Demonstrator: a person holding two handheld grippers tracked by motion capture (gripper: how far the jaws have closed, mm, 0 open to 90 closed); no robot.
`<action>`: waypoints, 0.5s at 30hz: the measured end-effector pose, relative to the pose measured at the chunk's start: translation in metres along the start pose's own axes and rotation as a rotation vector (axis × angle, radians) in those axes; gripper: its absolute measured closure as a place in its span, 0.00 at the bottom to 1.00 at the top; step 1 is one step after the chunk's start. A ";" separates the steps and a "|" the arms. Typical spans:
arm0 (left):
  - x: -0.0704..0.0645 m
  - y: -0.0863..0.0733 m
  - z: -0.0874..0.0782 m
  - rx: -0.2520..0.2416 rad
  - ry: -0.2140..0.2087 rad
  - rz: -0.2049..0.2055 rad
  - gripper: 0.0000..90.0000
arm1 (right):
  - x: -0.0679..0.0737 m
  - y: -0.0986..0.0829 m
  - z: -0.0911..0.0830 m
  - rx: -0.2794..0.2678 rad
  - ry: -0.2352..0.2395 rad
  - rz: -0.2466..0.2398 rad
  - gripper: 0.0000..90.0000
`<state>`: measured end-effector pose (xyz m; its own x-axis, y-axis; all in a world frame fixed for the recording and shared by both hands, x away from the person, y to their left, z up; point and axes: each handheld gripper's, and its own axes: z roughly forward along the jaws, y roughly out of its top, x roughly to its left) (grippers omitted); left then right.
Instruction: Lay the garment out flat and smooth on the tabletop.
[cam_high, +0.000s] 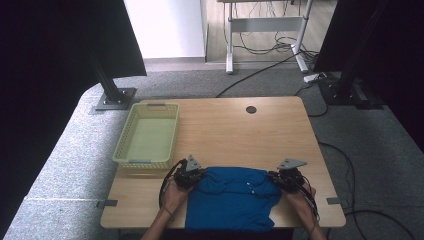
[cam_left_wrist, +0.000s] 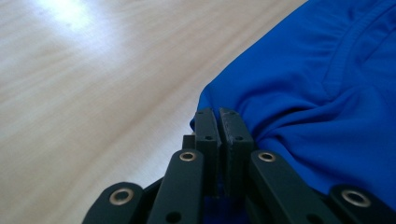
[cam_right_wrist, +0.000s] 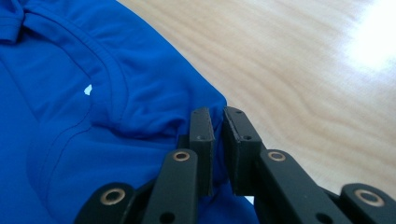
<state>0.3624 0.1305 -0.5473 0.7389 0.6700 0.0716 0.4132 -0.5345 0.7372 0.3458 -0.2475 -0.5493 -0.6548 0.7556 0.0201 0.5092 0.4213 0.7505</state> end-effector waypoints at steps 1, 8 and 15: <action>-0.001 -0.001 -0.002 0.002 -0.007 0.000 0.96 | 0.002 -0.002 -0.002 0.001 0.003 -0.003 0.91; 0.010 0.013 -0.005 -0.016 0.039 0.006 0.97 | 0.002 0.004 -0.010 -0.028 -0.020 -0.013 0.91; 0.030 0.036 0.003 -0.071 0.117 -0.025 0.97 | -0.021 0.026 -0.002 -0.060 -0.058 0.016 0.91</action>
<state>0.4008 0.1296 -0.5205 0.6599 0.7404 0.1275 0.3889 -0.4818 0.7853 0.3714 -0.2536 -0.5291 -0.6129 0.7902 -0.0047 0.4837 0.3798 0.7885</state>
